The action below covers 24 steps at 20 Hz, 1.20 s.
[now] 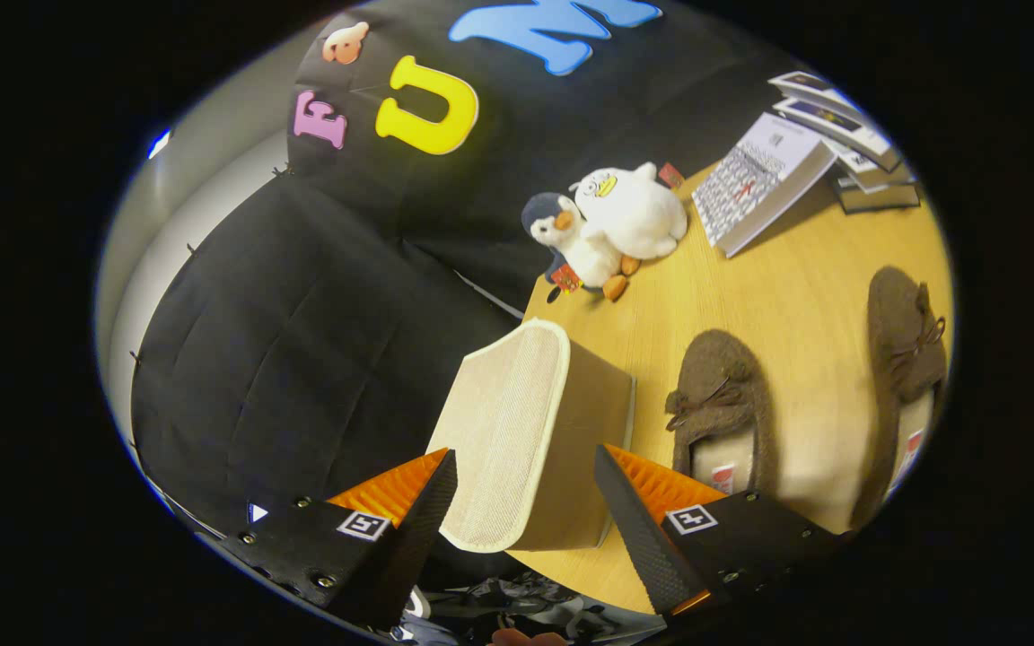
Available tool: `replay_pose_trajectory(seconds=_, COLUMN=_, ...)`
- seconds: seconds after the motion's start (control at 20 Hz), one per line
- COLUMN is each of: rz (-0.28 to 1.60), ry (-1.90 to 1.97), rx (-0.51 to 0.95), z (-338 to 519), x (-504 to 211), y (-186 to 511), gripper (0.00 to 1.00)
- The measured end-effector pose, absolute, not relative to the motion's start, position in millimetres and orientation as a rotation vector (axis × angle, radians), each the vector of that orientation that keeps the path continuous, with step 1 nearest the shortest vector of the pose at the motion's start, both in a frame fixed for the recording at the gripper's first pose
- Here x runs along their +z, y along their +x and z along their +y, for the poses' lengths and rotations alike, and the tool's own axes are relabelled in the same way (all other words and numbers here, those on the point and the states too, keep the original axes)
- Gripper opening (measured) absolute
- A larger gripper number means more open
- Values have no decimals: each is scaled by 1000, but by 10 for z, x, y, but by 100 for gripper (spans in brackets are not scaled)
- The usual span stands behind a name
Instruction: Open the storage box then place both shoes into the box .Put the left shoe in first, then the right shoe, with the right side of both shoes facing outward in a uniform manner.
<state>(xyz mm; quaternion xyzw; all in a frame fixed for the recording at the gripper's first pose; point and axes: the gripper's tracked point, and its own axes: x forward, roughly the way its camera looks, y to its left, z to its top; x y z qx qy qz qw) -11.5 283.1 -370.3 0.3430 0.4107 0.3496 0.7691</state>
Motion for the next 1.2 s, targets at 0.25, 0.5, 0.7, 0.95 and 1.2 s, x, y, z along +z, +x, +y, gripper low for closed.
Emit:
replay_pose_trajectory(seconds=0.25, rz=972, ry=840, rx=803, z=3117, x=-4010, y=-142, gripper=96)
replay_pose_trajectory(seconds=0.5, rz=1029, ry=991, rx=808, z=3277, x=-4068, y=-107, gripper=96)
replay_pose_trajectory(seconds=0.7, rz=1041, ry=1050, rx=815, z=3357, x=-4018, y=-81, gripper=93)
replay_pose_trajectory(seconds=0.95, rz=1034, ry=1090, rx=839, z=3538, x=-3914, y=-67, gripper=51)
replay_pose_trajectory(seconds=1.2, rz=1050, ry=1014, rx=863, z=3043, x=-3785, y=56, gripper=26)
